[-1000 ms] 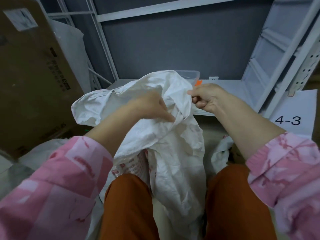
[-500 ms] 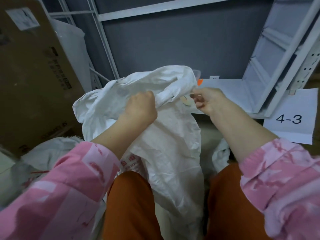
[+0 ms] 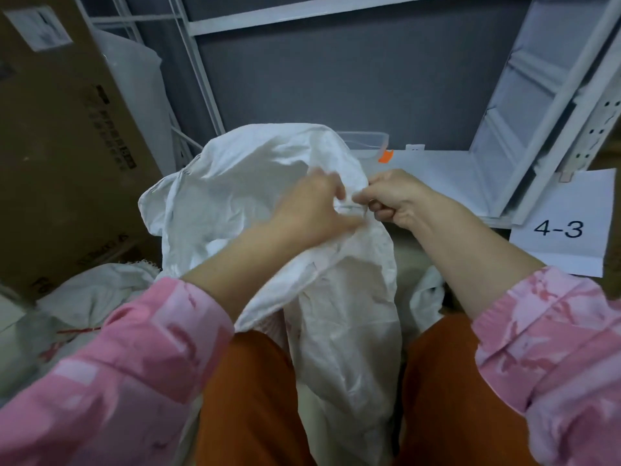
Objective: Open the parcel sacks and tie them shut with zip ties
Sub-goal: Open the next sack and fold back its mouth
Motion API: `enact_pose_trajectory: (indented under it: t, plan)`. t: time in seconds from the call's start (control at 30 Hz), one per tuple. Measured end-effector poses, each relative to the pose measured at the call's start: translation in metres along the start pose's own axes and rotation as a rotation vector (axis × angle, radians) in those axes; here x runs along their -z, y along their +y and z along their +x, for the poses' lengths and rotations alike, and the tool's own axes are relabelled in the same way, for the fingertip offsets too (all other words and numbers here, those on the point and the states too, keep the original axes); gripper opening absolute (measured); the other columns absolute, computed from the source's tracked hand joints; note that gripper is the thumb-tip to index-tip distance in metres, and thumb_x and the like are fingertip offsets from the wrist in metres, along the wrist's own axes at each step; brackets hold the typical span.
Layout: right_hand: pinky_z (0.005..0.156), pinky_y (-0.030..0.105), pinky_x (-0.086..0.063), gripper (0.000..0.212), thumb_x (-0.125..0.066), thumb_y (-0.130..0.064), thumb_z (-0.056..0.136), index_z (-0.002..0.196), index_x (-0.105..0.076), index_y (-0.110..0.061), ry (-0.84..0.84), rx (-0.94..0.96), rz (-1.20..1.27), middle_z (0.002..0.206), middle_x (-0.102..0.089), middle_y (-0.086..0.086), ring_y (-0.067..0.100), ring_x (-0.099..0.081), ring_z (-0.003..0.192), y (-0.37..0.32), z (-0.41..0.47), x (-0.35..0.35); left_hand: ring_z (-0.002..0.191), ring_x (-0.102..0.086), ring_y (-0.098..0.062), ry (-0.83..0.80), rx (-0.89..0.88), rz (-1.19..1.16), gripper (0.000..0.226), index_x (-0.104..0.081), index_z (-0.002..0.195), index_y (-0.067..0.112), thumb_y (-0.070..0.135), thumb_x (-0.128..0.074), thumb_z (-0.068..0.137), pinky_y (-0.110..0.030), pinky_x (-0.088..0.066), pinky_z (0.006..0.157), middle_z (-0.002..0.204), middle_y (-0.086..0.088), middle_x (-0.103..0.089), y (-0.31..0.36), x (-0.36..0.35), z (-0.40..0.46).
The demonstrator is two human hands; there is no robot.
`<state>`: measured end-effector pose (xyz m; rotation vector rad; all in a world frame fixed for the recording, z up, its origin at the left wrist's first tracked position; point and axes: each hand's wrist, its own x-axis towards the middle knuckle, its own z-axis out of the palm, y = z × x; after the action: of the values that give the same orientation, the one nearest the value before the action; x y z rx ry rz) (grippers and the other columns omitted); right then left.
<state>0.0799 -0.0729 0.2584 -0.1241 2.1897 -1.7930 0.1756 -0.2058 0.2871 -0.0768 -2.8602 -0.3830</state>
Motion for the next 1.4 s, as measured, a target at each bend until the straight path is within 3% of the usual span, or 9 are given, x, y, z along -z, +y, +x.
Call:
enact_pose_trajectory:
  t: [0.1,0.33,0.5,0.67,0.83,0.9,0.97,1.17,1.4]
  plan:
    - [0.033,0.015,-0.018,0.023,-0.056,0.013,0.081,0.074,-0.061,-0.007,-0.129,-0.007,0.062,0.063,-0.048,0.002,0.006,-0.027,0.042,0.008,-0.005,0.006,0.098,-0.056,-0.03,0.216,-0.007,0.143,0.058,-0.044,0.129,0.017,0.03,-0.073,0.08,-0.044,-0.049,0.08,0.132,-0.003,-0.04,-0.018,0.015,0.018]
    - [0.037,0.015,-0.026,0.027,-0.05,0.021,0.079,0.078,-0.06,-0.004,-0.296,0.034,-0.089,0.069,-0.055,0.005,0.008,-0.038,0.048,0.008,-0.015,0.017,0.111,-0.055,-0.026,0.194,-0.042,0.093,0.053,-0.046,0.135,0.014,0.026,-0.066,0.087,-0.042,-0.047,0.092,0.145,-0.001,-0.035,-0.038,0.009,0.038]
    - [0.036,0.017,-0.021,0.045,-0.035,0.024,0.069,0.055,-0.057,-0.013,-0.203,-0.004,-0.155,0.063,-0.043,0.005,0.012,-0.033,0.049,0.013,-0.016,0.028,0.067,-0.052,-0.015,-0.186,0.031,0.03,0.024,-0.065,0.094,0.01,0.028,-0.05,0.097,-0.026,-0.041,0.07,0.127,-0.016,-0.057,-0.032,0.023,0.041]
    - [0.036,0.015,-0.024,0.021,-0.038,0.016,0.073,0.066,-0.049,0.0,-0.052,-0.105,-0.253,0.062,-0.038,0.007,0.014,-0.031,0.048,0.01,-0.023,0.032,0.084,-0.057,-0.025,-0.497,0.291,-0.343,0.033,-0.066,0.11,0.004,0.032,-0.057,0.094,-0.036,-0.051,0.079,0.101,-0.015,-0.065,-0.026,0.036,0.043]
    - [0.086,0.034,-0.045,0.035,-0.061,-0.017,0.085,0.115,-0.059,0.0,0.259,0.288,-0.613,0.109,-0.059,0.012,0.027,-0.055,0.102,-0.016,-0.048,0.013,0.067,-0.055,-0.019,-0.431,0.323,-0.066,0.027,-0.06,0.093,0.009,0.036,-0.062,0.089,-0.027,-0.048,0.061,0.089,-0.008,-0.063,-0.012,0.029,0.055]
    - [0.069,0.031,-0.045,0.01,-0.062,-0.017,0.081,0.087,-0.062,-0.009,0.177,0.425,-0.747,0.086,-0.057,0.004,0.024,-0.054,0.085,-0.025,-0.059,-0.001,0.075,-0.062,-0.024,-0.466,0.319,-0.113,0.035,-0.062,0.104,0.008,0.037,-0.067,0.084,-0.032,-0.054,0.07,0.098,-0.012,-0.068,-0.01,0.027,0.059]
    - [0.048,0.029,-0.032,0.026,-0.064,-0.015,0.076,0.06,-0.044,-0.011,0.087,0.424,-0.891,0.064,-0.044,0.003,0.024,-0.045,0.065,-0.021,-0.061,-0.013,0.084,-0.068,-0.027,-0.518,0.344,-0.187,0.043,-0.064,0.11,0.007,0.035,-0.074,0.078,-0.042,-0.054,0.084,0.101,-0.016,-0.07,-0.007,0.032,0.056]
    - [0.044,0.027,-0.023,0.032,-0.047,0.002,0.078,0.052,-0.033,-0.011,0.044,0.366,-0.783,0.054,-0.035,0.003,0.02,-0.036,0.054,-0.014,-0.056,-0.013,0.054,-0.048,-0.02,-0.315,0.312,-0.236,0.027,-0.06,0.09,0.012,0.038,-0.064,0.086,-0.028,-0.042,0.058,0.067,-0.007,-0.055,-0.007,0.042,0.048]
    - [0.044,0.022,-0.029,0.02,-0.039,0.001,0.076,0.06,-0.039,-0.012,0.104,0.034,-0.396,0.055,-0.037,0.005,0.017,-0.037,0.048,-0.02,-0.044,0.01,0.069,-0.056,-0.016,-0.324,0.075,0.11,0.041,-0.068,0.09,0.007,0.041,-0.079,0.07,-0.026,-0.043,0.065,0.091,-0.005,-0.066,-0.005,0.046,0.023]
